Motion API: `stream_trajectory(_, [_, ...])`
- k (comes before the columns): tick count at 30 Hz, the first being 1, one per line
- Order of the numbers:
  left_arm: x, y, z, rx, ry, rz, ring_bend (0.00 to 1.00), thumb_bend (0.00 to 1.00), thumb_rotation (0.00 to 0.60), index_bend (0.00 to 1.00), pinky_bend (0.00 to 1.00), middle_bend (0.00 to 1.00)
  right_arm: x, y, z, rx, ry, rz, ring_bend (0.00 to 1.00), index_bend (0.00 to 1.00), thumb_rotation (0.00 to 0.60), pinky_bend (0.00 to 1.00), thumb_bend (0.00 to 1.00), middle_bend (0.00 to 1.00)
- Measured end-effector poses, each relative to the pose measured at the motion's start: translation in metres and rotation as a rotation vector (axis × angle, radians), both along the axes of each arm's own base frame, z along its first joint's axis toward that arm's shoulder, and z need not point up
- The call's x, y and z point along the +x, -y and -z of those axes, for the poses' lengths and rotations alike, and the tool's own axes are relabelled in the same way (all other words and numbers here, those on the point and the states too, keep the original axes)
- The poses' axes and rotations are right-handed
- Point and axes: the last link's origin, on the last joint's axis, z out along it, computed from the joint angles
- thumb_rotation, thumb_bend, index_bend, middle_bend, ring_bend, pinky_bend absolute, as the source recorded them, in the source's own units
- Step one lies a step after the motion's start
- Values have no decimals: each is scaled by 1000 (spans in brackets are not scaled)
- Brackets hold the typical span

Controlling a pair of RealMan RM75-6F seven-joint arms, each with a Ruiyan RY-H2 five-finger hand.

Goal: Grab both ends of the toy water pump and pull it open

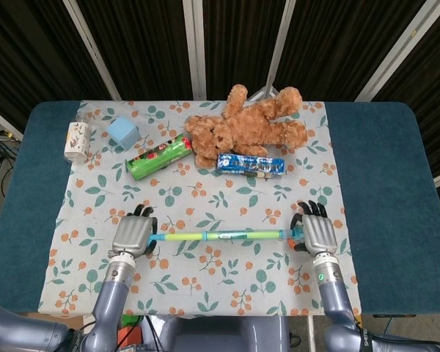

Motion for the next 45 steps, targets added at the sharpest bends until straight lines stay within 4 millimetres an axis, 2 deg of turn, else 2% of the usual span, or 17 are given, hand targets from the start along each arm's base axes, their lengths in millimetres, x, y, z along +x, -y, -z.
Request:
stream_trajectory(23, [-27, 0, -32, 15, -12, -4, 102, 531, 600, 674, 316, 178, -27, 14, -29, -69, -55, 59, 22, 707, 600, 0, 363, 171])
stream_trajectory(35, [-33, 0, -43, 17, -22, -2, 102, 531, 600, 676, 316, 178, -39, 21, -43, -100, -75, 97, 23, 707, 600, 0, 366, 171])
stream_trajectory(45, [-35, 1, -44, 9, -27, 3, 102, 531, 600, 676, 316, 178, -49, 23, -51, -112, -89, 130, 23, 707, 600, 0, 366, 171])
